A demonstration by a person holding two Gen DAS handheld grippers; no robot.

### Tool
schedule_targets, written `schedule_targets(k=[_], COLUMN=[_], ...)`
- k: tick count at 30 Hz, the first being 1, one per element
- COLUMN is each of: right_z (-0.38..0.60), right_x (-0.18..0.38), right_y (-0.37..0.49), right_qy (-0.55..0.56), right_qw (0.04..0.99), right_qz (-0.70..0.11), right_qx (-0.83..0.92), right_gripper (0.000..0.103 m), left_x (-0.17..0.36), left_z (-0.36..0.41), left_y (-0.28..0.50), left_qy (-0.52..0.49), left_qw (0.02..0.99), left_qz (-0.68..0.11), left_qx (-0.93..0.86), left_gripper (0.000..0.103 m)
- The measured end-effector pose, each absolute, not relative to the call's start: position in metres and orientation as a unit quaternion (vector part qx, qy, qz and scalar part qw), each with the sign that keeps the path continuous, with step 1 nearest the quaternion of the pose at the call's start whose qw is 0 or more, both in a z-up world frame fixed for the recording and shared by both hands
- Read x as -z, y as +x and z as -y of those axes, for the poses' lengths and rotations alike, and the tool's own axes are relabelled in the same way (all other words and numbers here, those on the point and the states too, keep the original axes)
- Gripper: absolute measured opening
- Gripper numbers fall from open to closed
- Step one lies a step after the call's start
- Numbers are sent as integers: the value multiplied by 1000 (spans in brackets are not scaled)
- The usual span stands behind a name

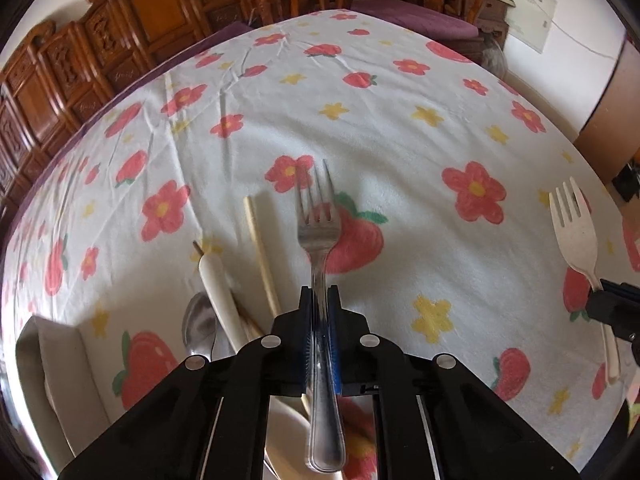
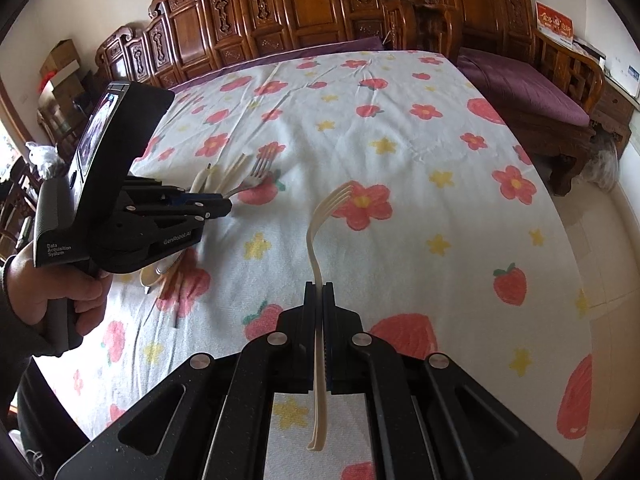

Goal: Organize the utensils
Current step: 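Carry the metal fork and white fork over the metal tray with both grippers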

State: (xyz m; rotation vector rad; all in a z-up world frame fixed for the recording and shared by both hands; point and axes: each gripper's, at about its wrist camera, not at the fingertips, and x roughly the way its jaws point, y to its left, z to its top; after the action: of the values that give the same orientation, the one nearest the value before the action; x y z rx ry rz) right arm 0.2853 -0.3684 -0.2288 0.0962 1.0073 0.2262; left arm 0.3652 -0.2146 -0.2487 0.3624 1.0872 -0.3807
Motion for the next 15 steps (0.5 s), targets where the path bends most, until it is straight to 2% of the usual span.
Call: schedule_targets(k=[15], right_z=[343], right_x=[210], right_y=[274], right_qy=[28], right_qw=[875], right_qz=[-464], right_qx=[-135], right_gripper=[4], left_x=[189], left_z=[195], left_y=[326], left_qy=[159], left_qw=[853], left_qz=[-467], left_qx=[172], left_gripper=[6])
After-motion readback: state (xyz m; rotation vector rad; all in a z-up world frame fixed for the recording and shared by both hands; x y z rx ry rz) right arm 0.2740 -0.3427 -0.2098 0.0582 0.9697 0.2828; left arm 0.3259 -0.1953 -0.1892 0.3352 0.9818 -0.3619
